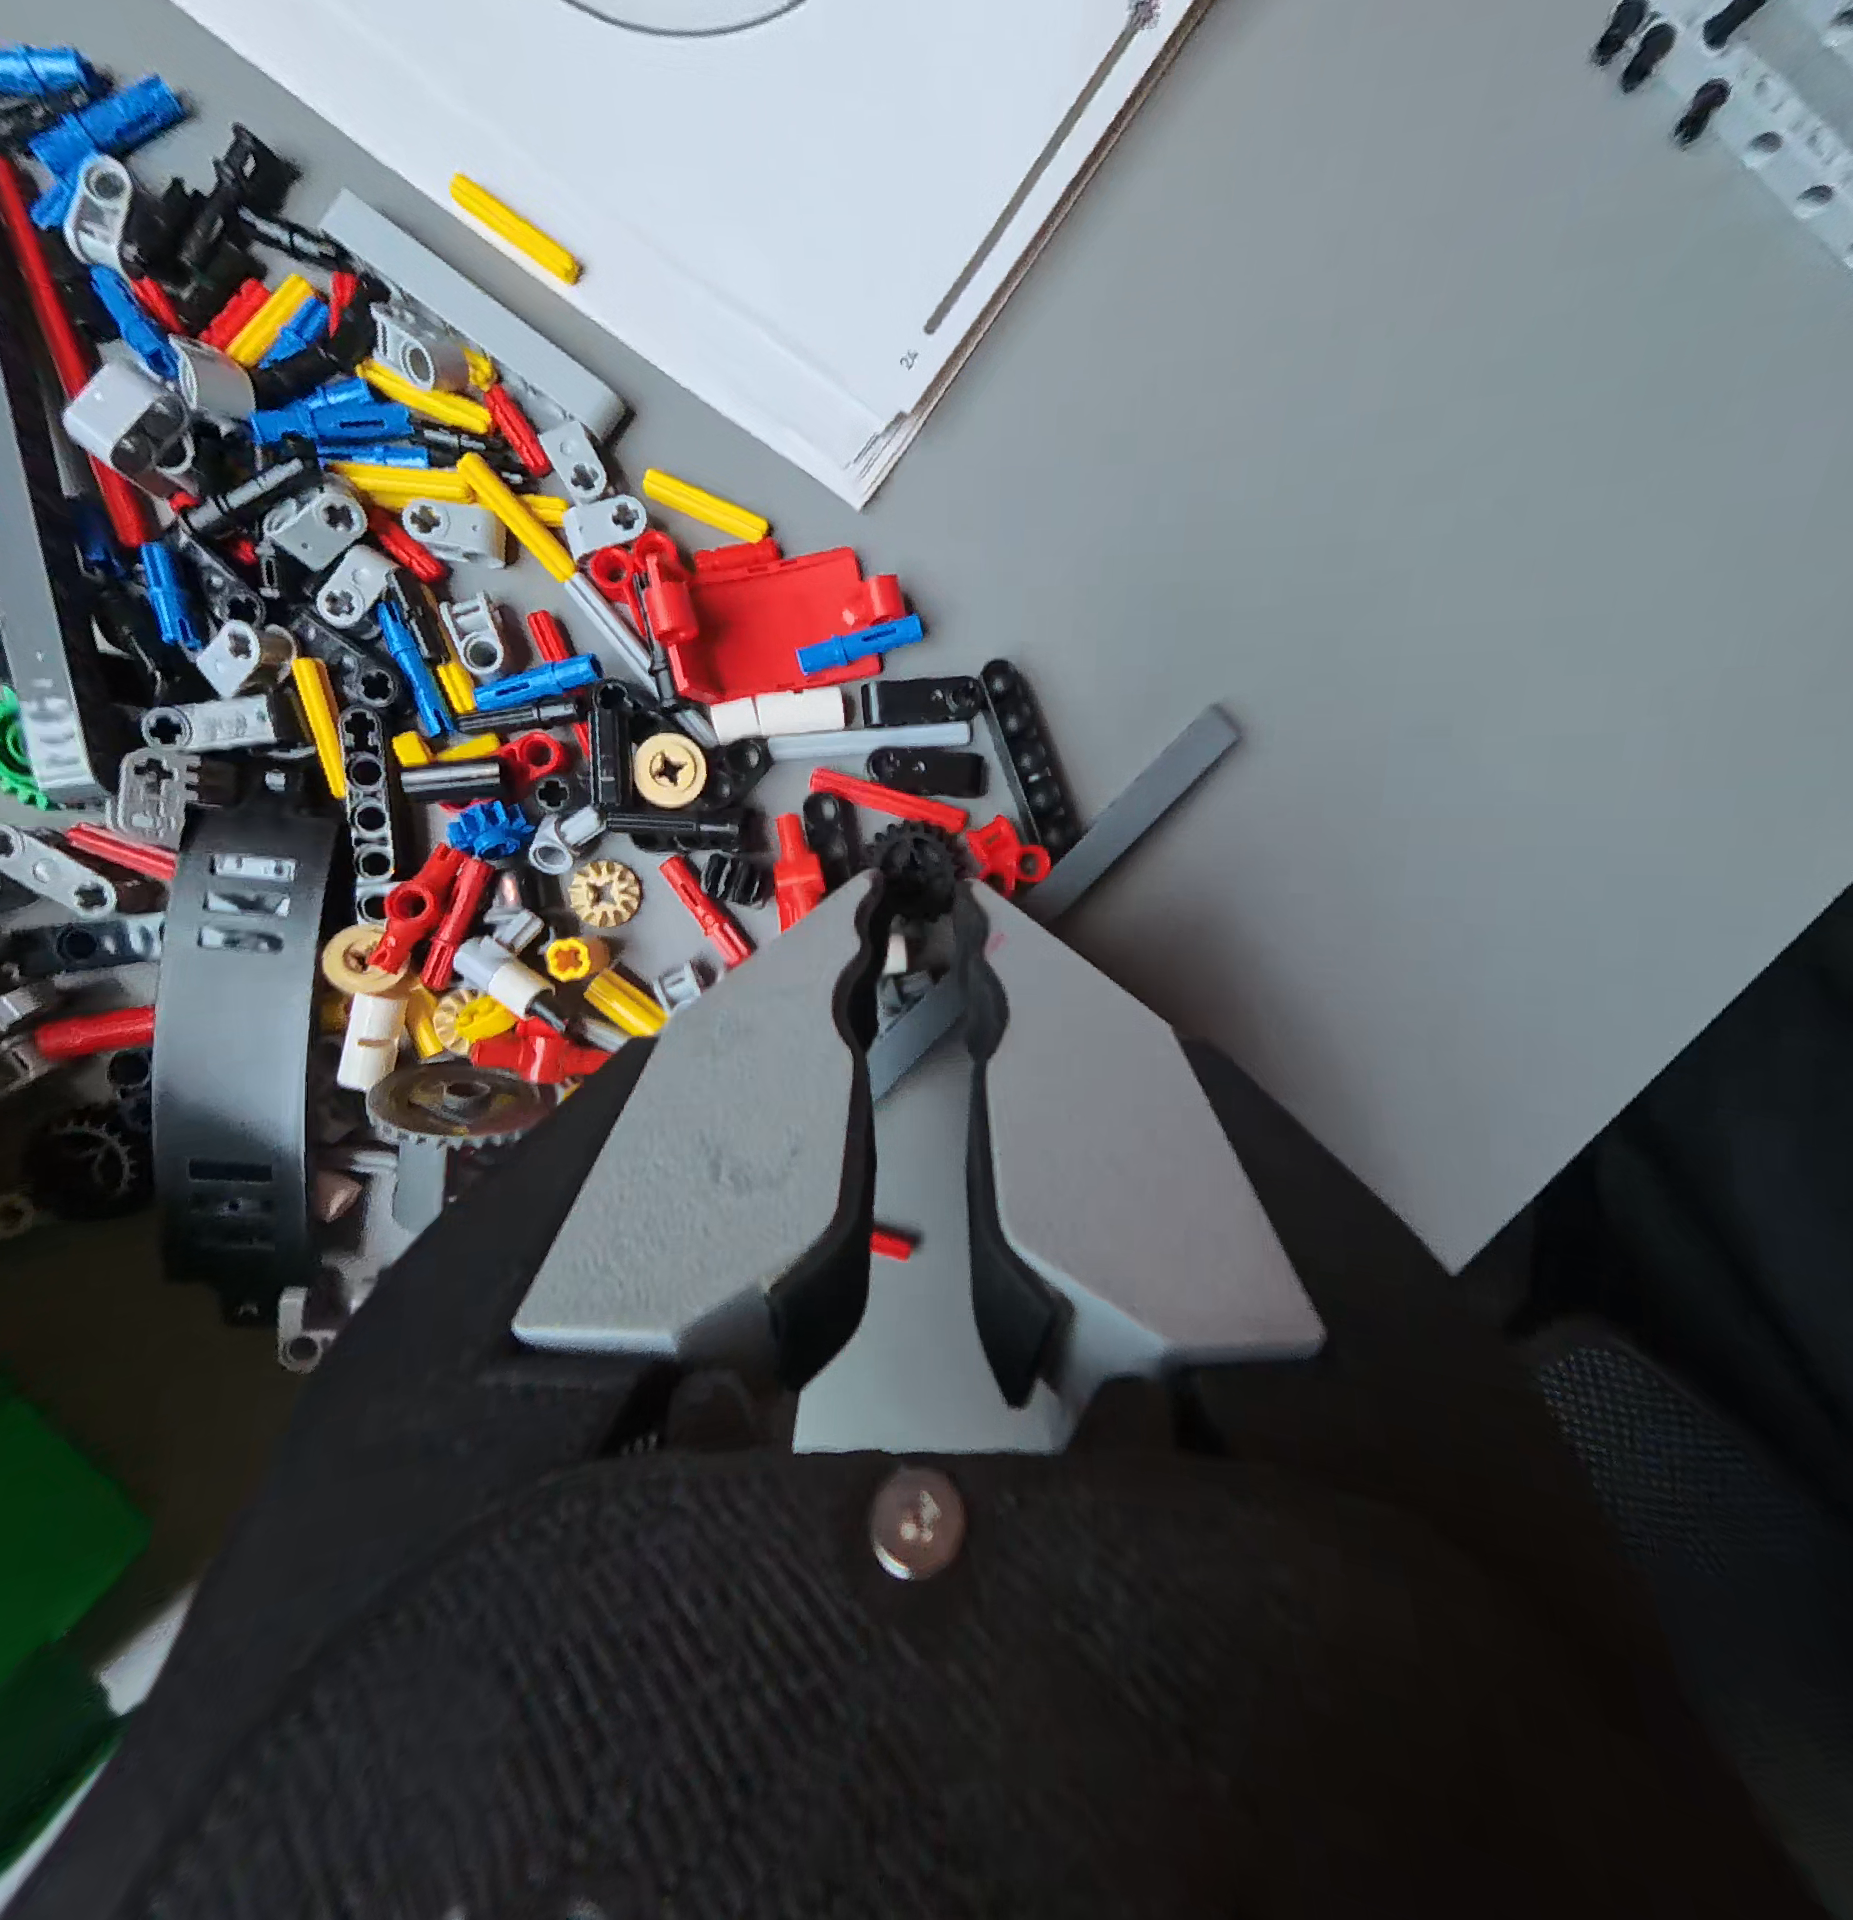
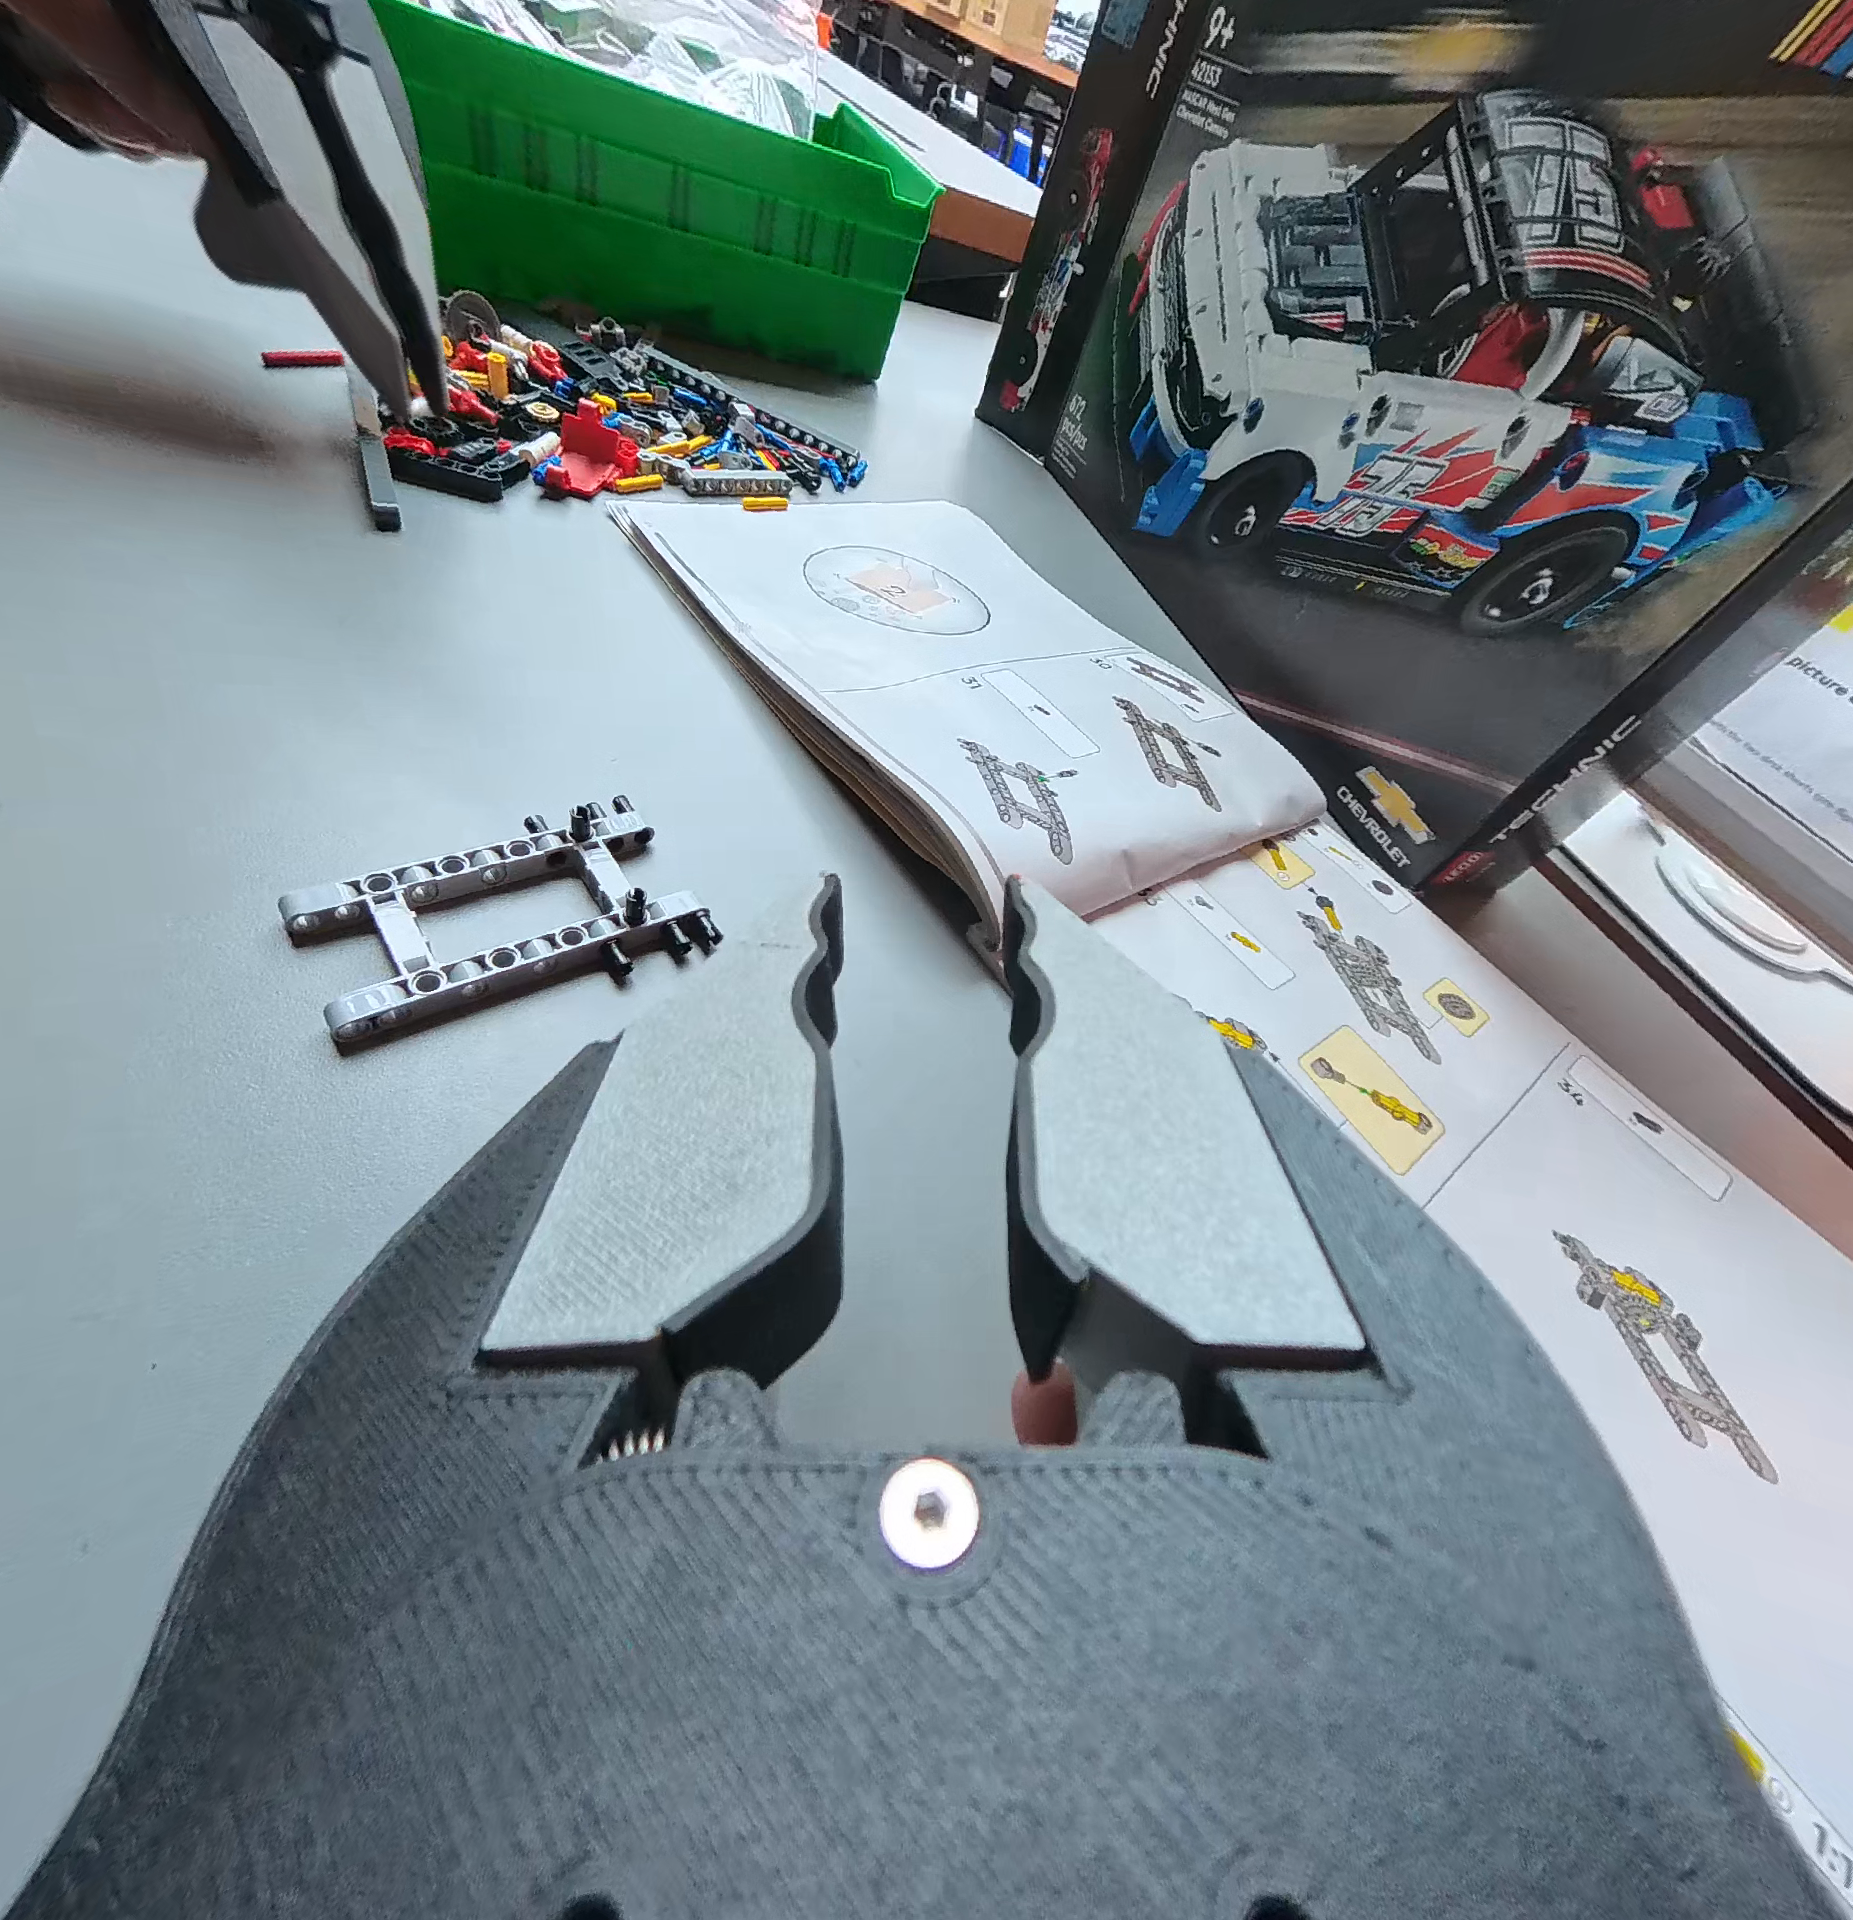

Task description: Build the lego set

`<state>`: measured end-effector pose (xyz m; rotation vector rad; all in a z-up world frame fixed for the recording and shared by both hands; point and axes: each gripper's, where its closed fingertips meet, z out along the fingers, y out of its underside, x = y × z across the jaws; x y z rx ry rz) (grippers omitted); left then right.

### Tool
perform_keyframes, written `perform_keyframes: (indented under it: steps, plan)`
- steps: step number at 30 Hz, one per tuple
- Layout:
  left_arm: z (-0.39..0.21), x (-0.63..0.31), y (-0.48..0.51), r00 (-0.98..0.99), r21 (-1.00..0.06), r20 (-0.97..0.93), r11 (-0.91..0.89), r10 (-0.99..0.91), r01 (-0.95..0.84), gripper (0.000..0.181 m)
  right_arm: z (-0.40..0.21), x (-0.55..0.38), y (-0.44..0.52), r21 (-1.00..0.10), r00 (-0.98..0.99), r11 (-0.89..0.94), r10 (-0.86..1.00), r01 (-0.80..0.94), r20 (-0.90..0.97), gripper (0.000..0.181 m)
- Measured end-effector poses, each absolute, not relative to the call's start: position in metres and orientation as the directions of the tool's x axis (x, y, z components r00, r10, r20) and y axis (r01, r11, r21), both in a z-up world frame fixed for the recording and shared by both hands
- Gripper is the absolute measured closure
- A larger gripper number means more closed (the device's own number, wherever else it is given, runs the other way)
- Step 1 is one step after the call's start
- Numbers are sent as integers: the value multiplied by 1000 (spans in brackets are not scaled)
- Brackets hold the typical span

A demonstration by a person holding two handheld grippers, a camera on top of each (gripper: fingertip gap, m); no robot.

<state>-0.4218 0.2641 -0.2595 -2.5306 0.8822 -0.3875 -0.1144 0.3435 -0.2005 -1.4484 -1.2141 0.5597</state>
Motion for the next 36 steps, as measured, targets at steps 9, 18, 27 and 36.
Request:
perform_keyframes:
  steps: [9,18,27,36]
  plan:
    - [-261,-418,265,722,-449,81,-672,-687,-589,160,-198,-110,343,-932,367,118,896,343,248,156]
    - [-264,-418,267,718,-456,46,-654,-695,-604,162,-198,-110,344,-936,368,105,900,335,233,157]
    - [-256,-427,270,739,-565,38,-625,-673,-539,181,-200,-110,345,-937,366,88,905,338,217,157]
    - [-256,-442,262,777,-551,29,-659,-628,-512,169,-202,-110,346,-934,369,89,902,347,223,157]
